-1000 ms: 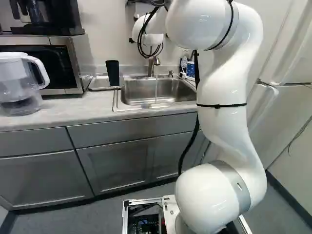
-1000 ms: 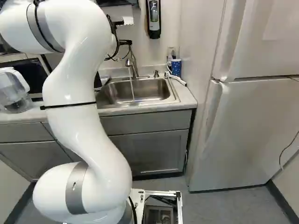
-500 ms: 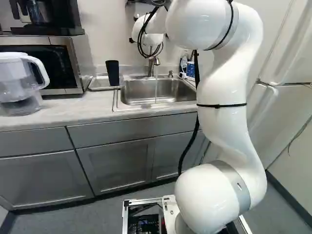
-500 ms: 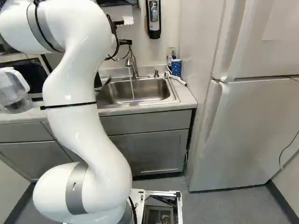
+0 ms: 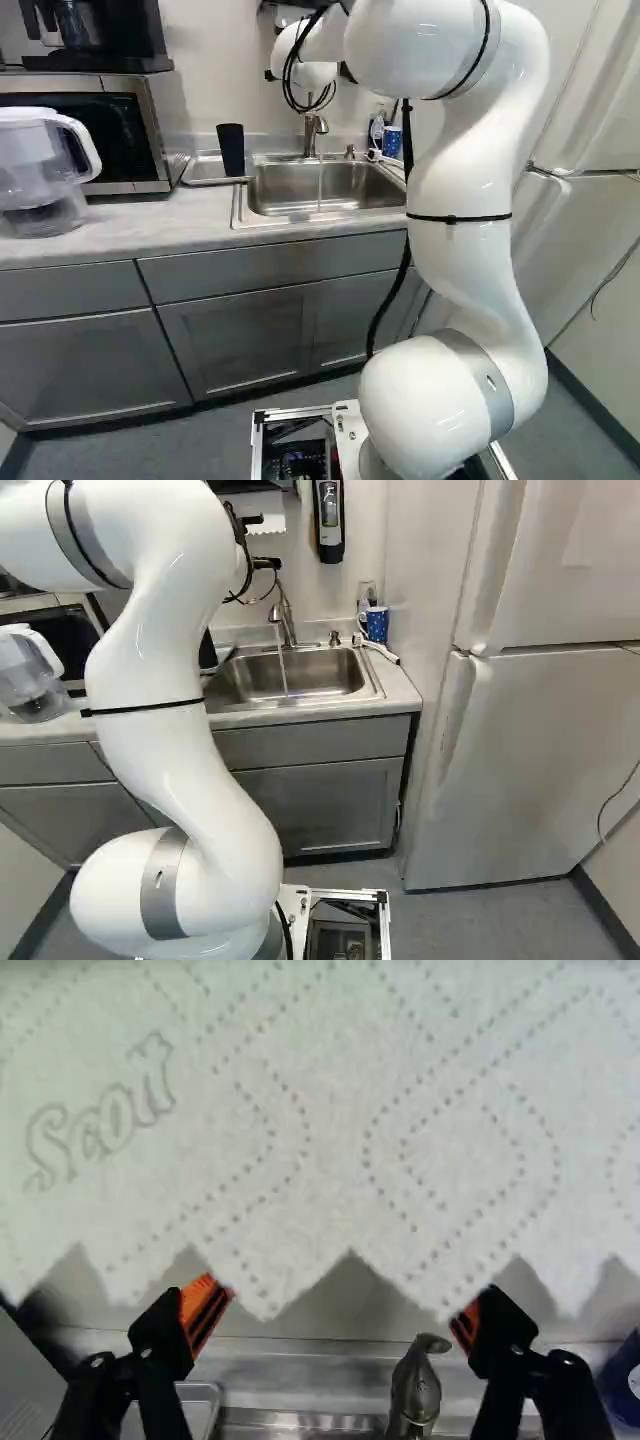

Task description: Rinse the cup and place it in the tray

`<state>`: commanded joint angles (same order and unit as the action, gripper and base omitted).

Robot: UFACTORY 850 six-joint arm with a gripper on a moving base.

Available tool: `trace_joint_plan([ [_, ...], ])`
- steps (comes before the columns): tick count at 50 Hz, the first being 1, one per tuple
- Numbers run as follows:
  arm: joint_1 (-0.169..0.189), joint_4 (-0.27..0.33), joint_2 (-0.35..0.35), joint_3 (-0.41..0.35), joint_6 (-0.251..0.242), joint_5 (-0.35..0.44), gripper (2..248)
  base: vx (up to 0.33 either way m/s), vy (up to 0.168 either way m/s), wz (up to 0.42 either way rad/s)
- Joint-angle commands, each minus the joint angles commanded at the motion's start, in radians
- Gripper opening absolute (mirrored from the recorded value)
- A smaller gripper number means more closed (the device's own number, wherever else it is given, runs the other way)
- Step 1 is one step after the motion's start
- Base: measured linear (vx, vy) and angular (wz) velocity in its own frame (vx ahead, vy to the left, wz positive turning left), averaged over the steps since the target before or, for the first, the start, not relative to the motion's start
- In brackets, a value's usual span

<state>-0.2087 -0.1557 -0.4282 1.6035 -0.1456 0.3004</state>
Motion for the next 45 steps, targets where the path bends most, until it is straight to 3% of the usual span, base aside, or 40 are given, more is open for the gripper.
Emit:
trace_joint_plan([
  [19, 0.000, 0.000, 0.002, 0.004, 0.000, -0.114, 247, 0.000, 0.000, 0.000],
  [45, 0.003, 0.000, 0.003, 0.002, 0.000, -0.114, 247, 0.000, 0.000, 0.000],
])
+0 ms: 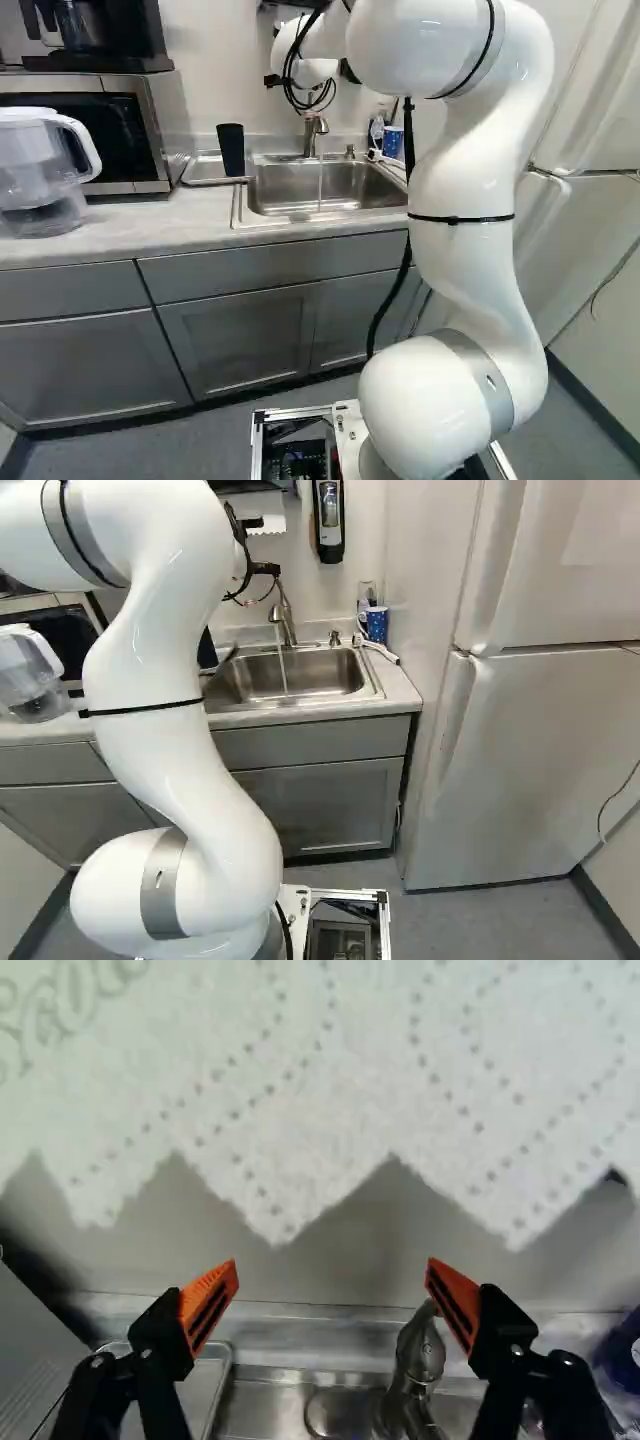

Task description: Rinse the cup and place it in the tray

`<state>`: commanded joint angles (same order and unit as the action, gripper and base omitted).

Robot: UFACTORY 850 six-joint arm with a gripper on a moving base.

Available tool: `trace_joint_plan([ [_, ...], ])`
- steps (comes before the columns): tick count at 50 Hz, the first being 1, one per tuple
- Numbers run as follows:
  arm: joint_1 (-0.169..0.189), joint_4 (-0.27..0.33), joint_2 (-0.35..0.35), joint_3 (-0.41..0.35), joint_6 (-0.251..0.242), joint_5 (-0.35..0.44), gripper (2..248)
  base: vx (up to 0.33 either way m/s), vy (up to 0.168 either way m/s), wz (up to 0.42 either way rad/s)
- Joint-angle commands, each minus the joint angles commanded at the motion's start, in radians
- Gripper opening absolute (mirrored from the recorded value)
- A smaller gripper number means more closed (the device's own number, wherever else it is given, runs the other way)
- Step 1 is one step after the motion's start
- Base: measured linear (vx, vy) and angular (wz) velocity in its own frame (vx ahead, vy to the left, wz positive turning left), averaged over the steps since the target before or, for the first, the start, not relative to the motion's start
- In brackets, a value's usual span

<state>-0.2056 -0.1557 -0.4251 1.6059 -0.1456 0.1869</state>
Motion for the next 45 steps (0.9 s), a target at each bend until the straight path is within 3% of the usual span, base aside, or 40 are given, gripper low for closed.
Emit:
trace_joint_plan([
  [45, 0.007, 0.000, 0.003, -0.004, 0.000, 0.000, 247, 0.000, 0.000, 0.000],
])
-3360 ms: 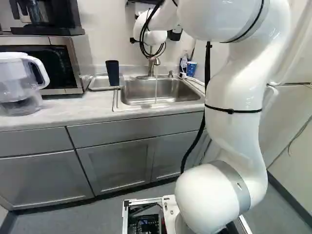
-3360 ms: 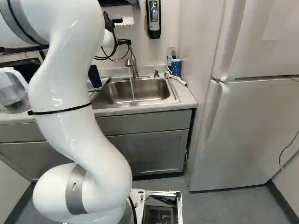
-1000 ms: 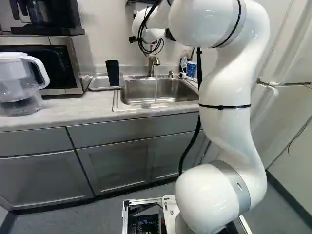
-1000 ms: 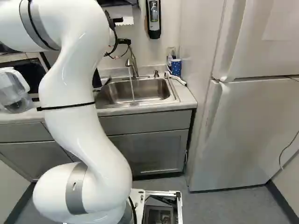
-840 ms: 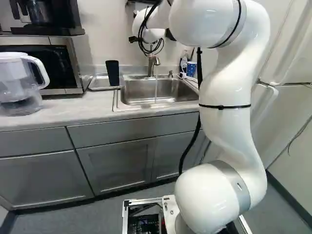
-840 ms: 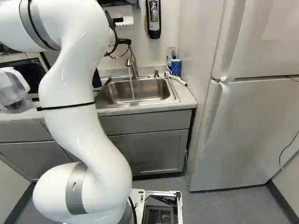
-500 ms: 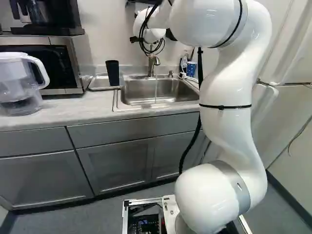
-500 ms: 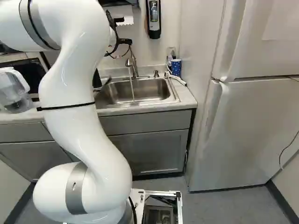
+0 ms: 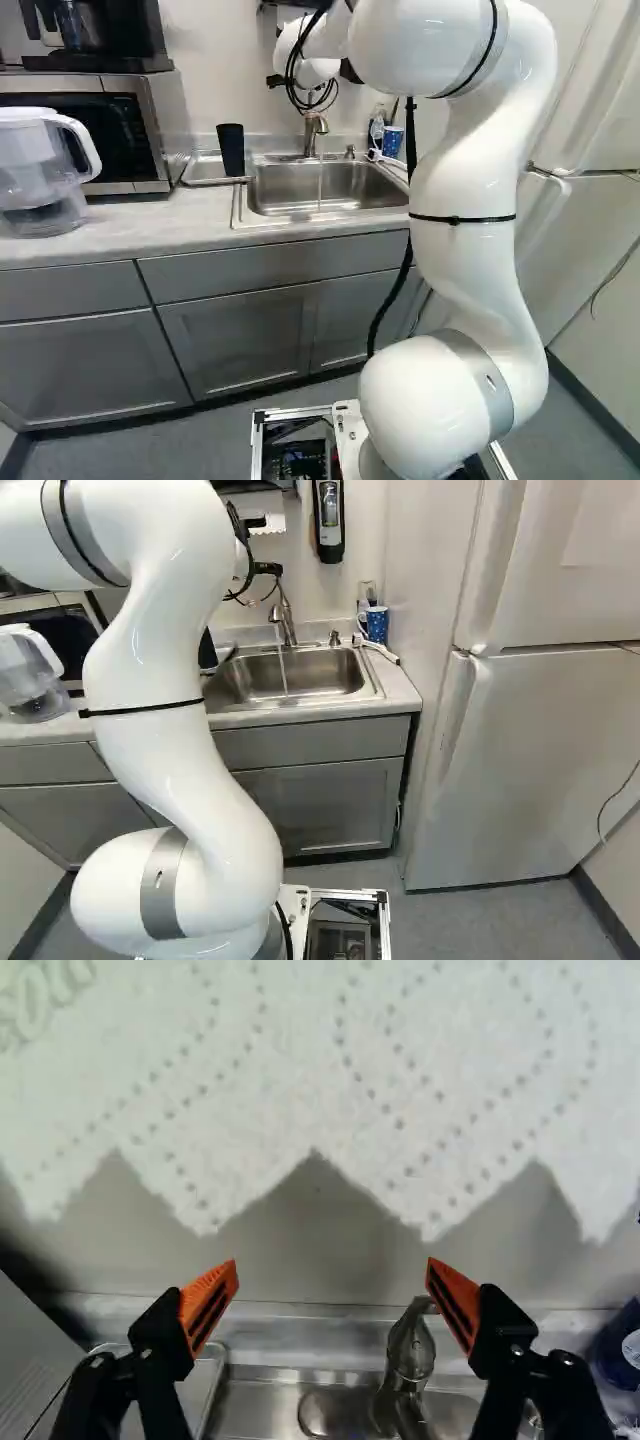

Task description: Rinse the cup and place it in the tray

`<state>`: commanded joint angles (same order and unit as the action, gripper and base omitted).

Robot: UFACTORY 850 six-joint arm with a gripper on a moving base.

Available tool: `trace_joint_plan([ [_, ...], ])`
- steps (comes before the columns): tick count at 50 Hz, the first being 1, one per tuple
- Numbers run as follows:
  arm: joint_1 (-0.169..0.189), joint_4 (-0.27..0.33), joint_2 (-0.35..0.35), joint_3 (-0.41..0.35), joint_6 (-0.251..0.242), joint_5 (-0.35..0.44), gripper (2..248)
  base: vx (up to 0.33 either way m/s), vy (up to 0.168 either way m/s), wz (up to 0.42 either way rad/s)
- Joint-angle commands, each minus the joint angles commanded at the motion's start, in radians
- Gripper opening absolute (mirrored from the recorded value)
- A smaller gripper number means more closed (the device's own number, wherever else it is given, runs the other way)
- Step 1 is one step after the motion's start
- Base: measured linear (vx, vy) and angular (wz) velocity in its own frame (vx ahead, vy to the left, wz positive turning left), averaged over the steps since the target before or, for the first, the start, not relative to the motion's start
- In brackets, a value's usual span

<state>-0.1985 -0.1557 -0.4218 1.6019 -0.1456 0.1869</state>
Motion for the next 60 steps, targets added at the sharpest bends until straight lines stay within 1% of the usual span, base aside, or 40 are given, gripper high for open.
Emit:
trace_joint_plan([
  [22, 0.000, 0.000, 0.000, 0.000, 0.000, -0.001, 247, 0.000, 0.000, 0.000],
  [39, 0.000, 0.000, 0.002, -0.002, 0.000, -0.020, 247, 0.000, 0.000, 0.000],
  [60, 0.000, 0.000, 0.042, -0.050, 0.000, -0.048, 247, 0.000, 0.000, 0.000],
])
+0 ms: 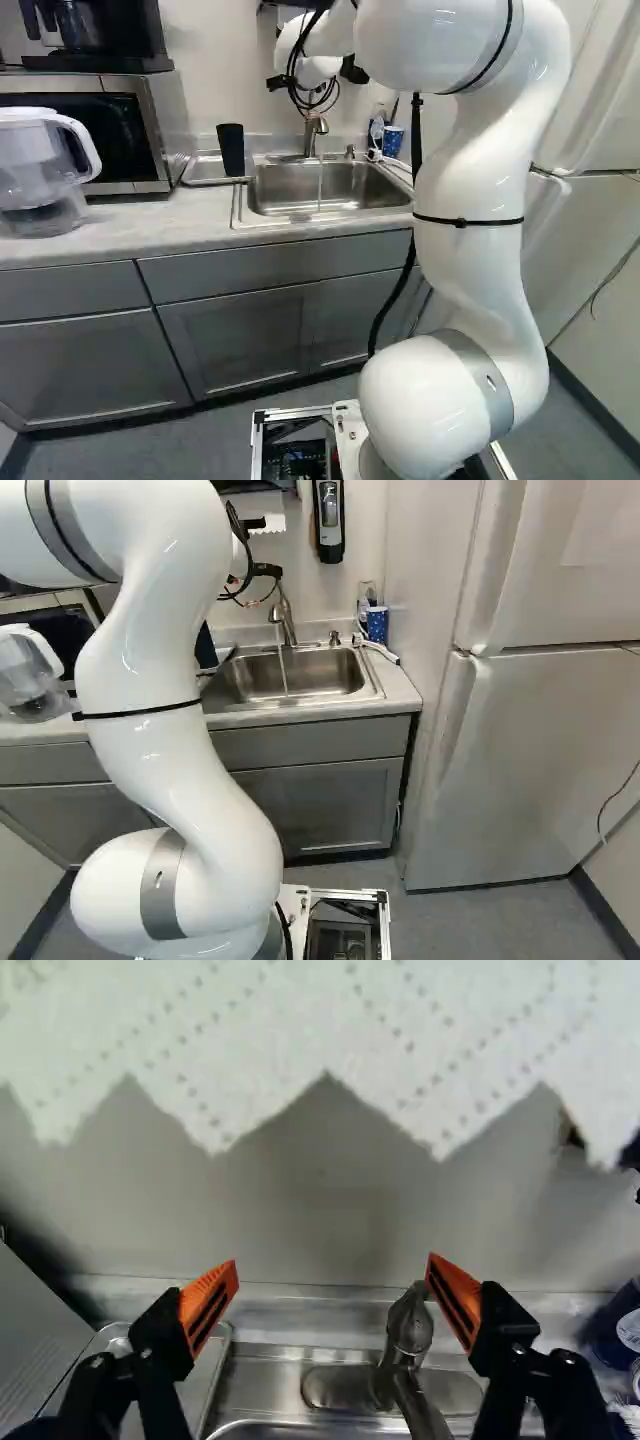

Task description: Rinse the cup and place it in the tray

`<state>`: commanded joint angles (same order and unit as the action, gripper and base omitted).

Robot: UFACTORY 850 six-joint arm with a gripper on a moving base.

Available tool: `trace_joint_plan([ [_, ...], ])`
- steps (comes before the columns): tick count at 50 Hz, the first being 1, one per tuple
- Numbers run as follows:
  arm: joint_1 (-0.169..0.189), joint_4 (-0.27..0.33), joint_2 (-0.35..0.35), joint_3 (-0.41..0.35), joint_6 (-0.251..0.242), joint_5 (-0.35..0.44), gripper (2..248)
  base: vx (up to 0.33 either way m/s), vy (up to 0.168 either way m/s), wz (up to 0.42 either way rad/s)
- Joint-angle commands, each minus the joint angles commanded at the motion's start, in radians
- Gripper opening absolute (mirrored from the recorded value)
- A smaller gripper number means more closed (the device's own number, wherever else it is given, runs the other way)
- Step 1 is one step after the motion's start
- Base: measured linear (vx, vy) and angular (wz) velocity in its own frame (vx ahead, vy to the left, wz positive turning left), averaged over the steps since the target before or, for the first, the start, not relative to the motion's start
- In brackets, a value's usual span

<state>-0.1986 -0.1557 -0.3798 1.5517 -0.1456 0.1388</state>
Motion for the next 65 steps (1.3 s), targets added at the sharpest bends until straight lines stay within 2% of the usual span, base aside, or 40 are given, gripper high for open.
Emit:
trace_joint_plan([
  [29, 0.001, 0.000, 0.048, -0.056, 0.000, -0.039, 247, 0.000, 0.000, 0.000],
  [65, 0.001, 0.000, 0.048, -0.057, 0.000, -0.083, 247, 0.000, 0.000, 0.000],
])
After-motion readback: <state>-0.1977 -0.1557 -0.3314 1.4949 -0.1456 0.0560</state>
